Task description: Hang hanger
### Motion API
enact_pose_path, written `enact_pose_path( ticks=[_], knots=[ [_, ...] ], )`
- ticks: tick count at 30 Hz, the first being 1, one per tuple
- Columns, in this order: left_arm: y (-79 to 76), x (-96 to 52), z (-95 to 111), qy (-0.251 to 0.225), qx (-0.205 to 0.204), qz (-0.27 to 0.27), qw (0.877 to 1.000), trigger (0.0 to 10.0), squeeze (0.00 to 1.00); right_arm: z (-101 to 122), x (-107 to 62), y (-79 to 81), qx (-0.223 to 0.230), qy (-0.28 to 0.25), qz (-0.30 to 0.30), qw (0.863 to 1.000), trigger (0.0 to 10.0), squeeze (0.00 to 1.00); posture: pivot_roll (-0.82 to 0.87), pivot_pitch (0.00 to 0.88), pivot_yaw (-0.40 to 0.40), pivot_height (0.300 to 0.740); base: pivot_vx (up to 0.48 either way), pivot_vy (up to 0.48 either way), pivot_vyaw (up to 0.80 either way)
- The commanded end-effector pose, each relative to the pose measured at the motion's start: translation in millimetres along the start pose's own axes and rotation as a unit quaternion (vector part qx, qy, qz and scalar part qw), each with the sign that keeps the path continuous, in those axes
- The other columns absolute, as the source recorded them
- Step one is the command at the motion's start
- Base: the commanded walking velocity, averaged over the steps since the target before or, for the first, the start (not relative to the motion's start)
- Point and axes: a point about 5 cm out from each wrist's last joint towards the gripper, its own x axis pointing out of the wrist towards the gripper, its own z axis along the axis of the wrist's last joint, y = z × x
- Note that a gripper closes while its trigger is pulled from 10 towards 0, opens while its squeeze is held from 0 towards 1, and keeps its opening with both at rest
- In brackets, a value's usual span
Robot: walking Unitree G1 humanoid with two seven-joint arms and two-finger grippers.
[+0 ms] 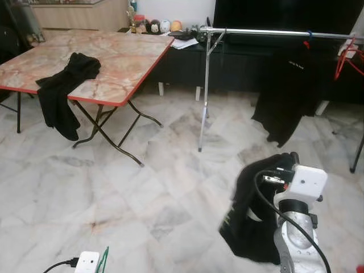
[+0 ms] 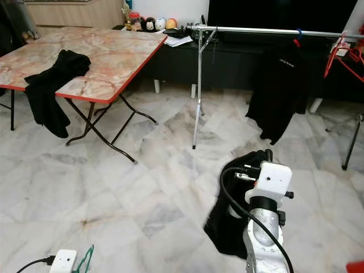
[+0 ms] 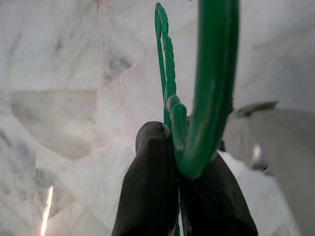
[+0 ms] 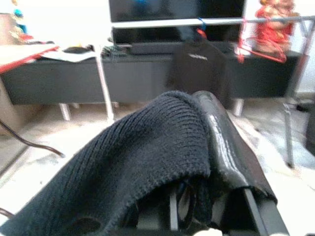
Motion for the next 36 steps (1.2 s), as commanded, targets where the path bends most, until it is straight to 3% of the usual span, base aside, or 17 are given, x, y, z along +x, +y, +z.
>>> enact_pose_path(
  ticks=[1, 7, 36],
  knots=[
    [0.6, -0.3, -2.2, 0.006, 0.015, 0.003, 1.000, 10.0, 0.00, 10.5, 4.2, 0.1, 0.008, -0.022, -0.003, 1.000, 10.0, 0.00, -0.06, 0.000, -0.016, 0.740, 0.000, 0.000, 0.00],
    [-3.8, -0.2, -4.6, 0.010, 0.012, -0.004, 1.000, 10.0, 0.00, 12.2, 7.4, -2.2, 0.009, -0.023, -0.008, 1.000, 10.0, 0.00, -0.06, 0.000, -0.022, 0.740, 0.000, 0.000, 0.00],
    [-6.5, -0.9, -11.1, 0.023, 0.009, -0.004, 1.000, 10.0, 0.00, 12.9, 9.0, -0.9, 0.001, -0.017, -0.005, 1.000, 10.0, 0.00, -0.04, 0.000, -0.024, 0.740, 0.000, 0.294, 0.00]
  ],
)
